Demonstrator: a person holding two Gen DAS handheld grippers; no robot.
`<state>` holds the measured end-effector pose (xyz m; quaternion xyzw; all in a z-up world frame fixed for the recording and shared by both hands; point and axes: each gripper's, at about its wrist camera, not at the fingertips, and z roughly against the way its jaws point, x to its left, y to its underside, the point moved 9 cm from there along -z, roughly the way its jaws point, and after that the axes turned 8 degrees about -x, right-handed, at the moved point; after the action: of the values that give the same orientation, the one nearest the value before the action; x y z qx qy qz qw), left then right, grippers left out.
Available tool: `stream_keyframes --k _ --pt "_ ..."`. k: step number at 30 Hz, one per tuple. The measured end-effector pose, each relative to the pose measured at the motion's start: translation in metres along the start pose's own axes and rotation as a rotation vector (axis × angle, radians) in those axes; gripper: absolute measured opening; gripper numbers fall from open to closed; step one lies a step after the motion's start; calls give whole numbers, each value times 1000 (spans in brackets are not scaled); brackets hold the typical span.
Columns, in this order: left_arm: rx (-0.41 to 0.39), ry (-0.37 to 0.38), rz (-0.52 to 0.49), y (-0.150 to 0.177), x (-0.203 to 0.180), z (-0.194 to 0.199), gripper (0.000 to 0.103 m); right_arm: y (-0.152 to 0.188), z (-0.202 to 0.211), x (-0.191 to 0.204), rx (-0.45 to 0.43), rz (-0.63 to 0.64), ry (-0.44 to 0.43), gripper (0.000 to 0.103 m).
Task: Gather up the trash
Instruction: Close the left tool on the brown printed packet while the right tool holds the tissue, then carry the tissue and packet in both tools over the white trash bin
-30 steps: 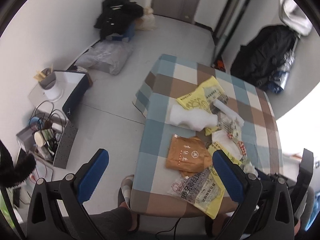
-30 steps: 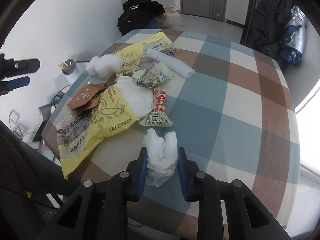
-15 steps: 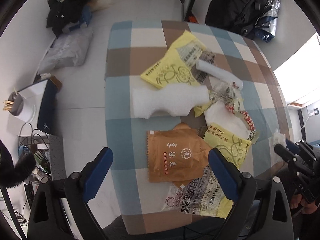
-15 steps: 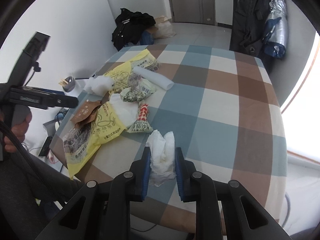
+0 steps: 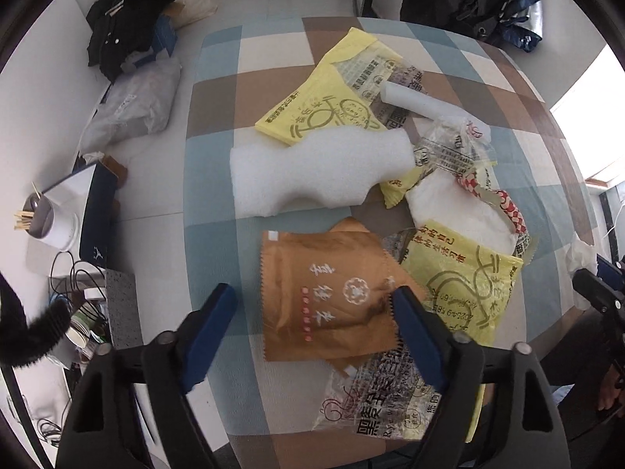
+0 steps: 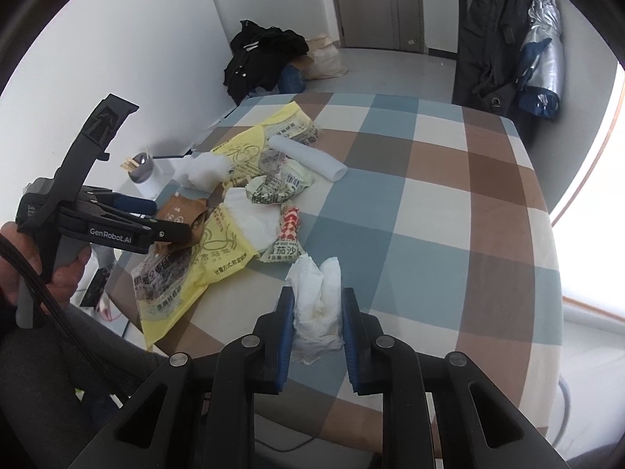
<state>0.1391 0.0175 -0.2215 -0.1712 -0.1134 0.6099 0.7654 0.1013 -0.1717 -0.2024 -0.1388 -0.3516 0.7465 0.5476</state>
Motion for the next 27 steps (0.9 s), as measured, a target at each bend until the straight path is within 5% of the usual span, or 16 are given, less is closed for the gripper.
stream_keyframes --k 5,27 --pt "-10 -5 -50 -3 -9 0 59 1 0 -1 3 -6 3 22" --pt "-80 192 67 -7 -28 26 59 6 3 5 6 21 13 22"
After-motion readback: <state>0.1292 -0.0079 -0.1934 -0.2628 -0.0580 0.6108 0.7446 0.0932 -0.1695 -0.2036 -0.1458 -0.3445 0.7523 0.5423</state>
